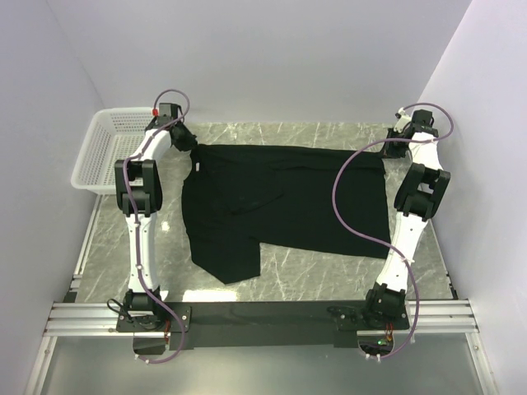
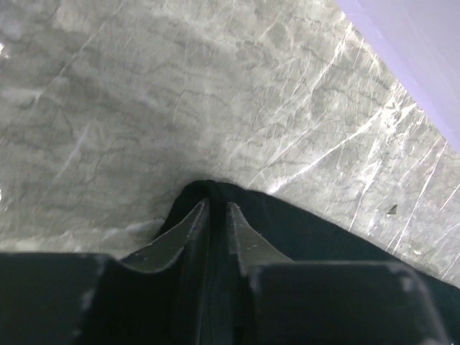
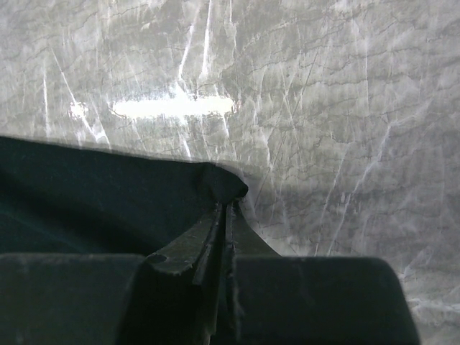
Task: Fold and stack the t-shirts
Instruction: Fold the tshirt
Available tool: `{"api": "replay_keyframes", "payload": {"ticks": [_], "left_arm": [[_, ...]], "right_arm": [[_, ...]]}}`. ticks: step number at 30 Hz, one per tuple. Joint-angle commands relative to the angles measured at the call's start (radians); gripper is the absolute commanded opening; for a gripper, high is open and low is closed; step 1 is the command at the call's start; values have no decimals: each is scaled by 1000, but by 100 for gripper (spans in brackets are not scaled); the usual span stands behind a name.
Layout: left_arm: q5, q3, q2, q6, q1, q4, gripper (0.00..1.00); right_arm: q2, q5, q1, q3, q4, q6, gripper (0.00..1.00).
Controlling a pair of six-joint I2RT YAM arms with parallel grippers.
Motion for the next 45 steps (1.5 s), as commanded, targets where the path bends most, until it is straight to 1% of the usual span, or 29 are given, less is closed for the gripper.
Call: {"api": "replay_keyframes", "payload": {"ticks": [1,3,4,5,8,13,17,18,21,23,28,34,39,43,44,45], "left_arm": [[2,46,26,-21,24,46,18],[22,42,27,-27,24,58,5],[25,40,26,-34,24,72,1],[25,37,21,-38,24,81,0],[12,10,-2,-53,27,118,0],[-34,5,-20,-51,33,131,0],[-28,16,-14,-53,34,141,0],[-25,16,-13,-54,34,142,0],[-21,5,-11,-62,34,153,0],[-21,2,-11,-65,34,154,0],[-33,-1,-7,-64,36,151,0],[-45,2,-10,-62,40,167,0],[-30,16,-4,-70,40,187,0],[16,-1,-20,-68,40,242,1],[25,5,-27,-65,40,250,4],[34,8,-28,-64,40,253,9]], "right_arm": [[-10,-6,-2,8,17,6,7],[-8,-7,-2,11,17,6,4],[-8,-7,-2,11,16,8,1],[-9,-7,-4,9,17,8,0],[-19,-3,-13,-8,31,21,0],[-58,-13,-47,-86,104,81,0],[-94,-29,-58,-121,149,90,0],[-106,-32,-58,-141,192,103,0],[-117,-36,-58,-102,210,115,0],[-112,-23,-58,-75,216,127,0],[-134,56,-56,-130,307,182,0],[-140,112,-53,-152,384,178,0],[-137,94,-45,-143,393,153,0],[-161,70,-44,-183,420,149,0],[-177,65,-44,-201,434,147,2],[-183,59,-44,-206,437,146,11]]}}
